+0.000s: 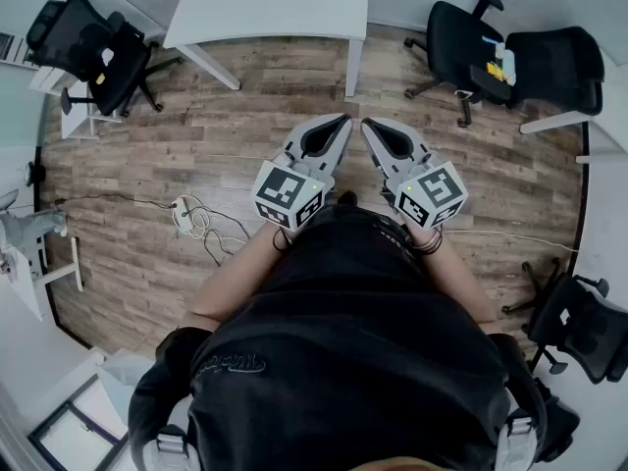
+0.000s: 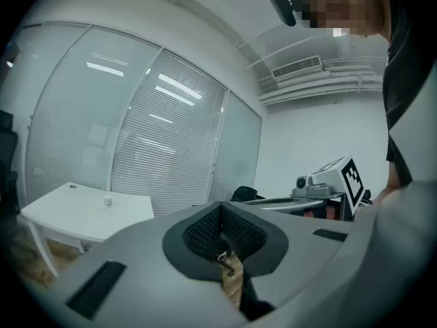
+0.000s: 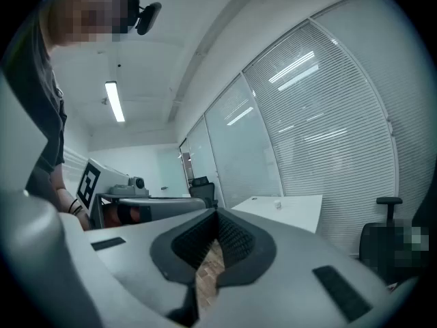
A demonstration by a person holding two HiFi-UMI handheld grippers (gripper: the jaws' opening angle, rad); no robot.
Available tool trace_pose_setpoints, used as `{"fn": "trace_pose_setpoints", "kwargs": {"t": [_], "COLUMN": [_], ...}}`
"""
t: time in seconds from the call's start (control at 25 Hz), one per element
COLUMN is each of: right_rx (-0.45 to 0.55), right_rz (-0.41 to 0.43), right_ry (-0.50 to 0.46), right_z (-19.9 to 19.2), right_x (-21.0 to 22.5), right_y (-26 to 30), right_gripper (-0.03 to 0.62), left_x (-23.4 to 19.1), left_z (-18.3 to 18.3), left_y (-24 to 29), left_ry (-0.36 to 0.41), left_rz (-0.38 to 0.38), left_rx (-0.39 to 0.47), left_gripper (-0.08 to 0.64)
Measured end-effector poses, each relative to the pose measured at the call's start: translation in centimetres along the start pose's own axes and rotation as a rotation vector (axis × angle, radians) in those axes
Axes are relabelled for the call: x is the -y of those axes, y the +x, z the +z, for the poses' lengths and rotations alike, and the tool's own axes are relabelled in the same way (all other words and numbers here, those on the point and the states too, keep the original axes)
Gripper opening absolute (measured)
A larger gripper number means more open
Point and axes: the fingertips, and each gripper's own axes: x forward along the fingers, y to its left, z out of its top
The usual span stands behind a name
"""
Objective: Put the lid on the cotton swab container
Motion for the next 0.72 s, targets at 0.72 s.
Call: {"fn": "trace_pose_setpoints", "kwargs": {"t": [0.72], "right_rx": [-0.015], "right_rz": [0.01], "right_ry": [0.004], "right_z": [-0.6], "right_x": [-1.5], "right_y": [2.3], "right_gripper": [0.021], "left_x": [-2.7], "left_z": [-0.6], "left_y": [-1.5], "left_ry": [-0.052], "left_rz": [0.015], "left_rx": [-0.006], "left_gripper": [0.015]}}
